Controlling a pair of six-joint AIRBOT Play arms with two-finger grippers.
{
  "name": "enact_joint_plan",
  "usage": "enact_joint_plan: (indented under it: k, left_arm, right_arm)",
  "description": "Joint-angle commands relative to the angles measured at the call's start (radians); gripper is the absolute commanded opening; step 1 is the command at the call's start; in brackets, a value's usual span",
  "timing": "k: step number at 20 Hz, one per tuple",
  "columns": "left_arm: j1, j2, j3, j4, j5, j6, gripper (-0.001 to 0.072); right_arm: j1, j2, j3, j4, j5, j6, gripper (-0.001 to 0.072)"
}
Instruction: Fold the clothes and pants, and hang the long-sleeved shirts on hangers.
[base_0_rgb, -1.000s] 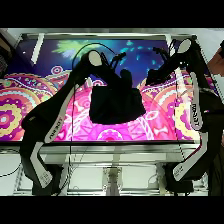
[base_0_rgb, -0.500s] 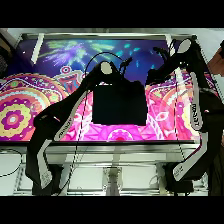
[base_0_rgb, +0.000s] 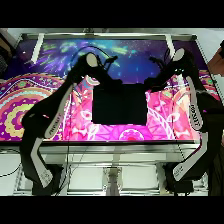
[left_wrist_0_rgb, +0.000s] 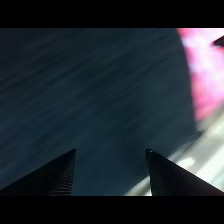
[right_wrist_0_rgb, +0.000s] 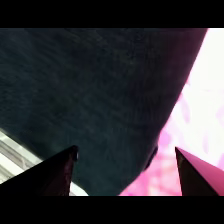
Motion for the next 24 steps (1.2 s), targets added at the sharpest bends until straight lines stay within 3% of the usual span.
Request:
enact_joint_plan:
  k: [1,6,8,10,11,12,15,19,24]
  left_arm:
    - [0.068,0.116,-0.061,0.326,-0.127,-0.017,0.0502]
    - [0.145,0.288,-0.263,0.397,-0.123,-0.015,0.0502]
    - [0.163,0.334,-0.349,0.397,-0.109,-0.015,0.0502]
    - [0.172,0.375,-0.45,0.397,-0.083,-0.015,0.0502]
    - [0.174,0.391,-0.497,0.397,-0.066,-0.015,0.0503]
    - [0.175,0.411,-0.547,0.397,-0.042,-0.015,0.0502]
    - [0.176,0.481,-0.67,0.405,0.054,-0.016,0.0501]
    - [0.176,0.542,-0.758,0.542,0.075,-0.049,0.0501]
    - [0.175,0.549,-0.815,0.554,0.089,-0.07,0.0501]
  right_arm:
    - [0.001,-0.001,-0.154,0.014,-0.158,-0.096,0.0693]
    - [0.04,-0.033,-0.223,0.093,-0.262,-0.164,0.0684]
    - [0.085,-0.046,-0.223,0.103,-0.292,-0.178,0.0637]
    - [0.129,-0.051,-0.223,0.101,-0.315,-0.178,0.0384]
    - [0.142,-0.051,-0.222,0.097,-0.318,-0.178,0.0151]
    - [0.145,-0.05,-0.216,0.096,-0.318,-0.174,0.002]
    - [0.096,-0.049,-0.167,0.03,-0.29,-0.105,0.0017]
    - [-0.117,-0.024,-0.124,-0.109,-0.224,0.009,0.0017]
    - [-0.492,0.022,-0.125,-0.179,-0.069,0.014,0.0017]
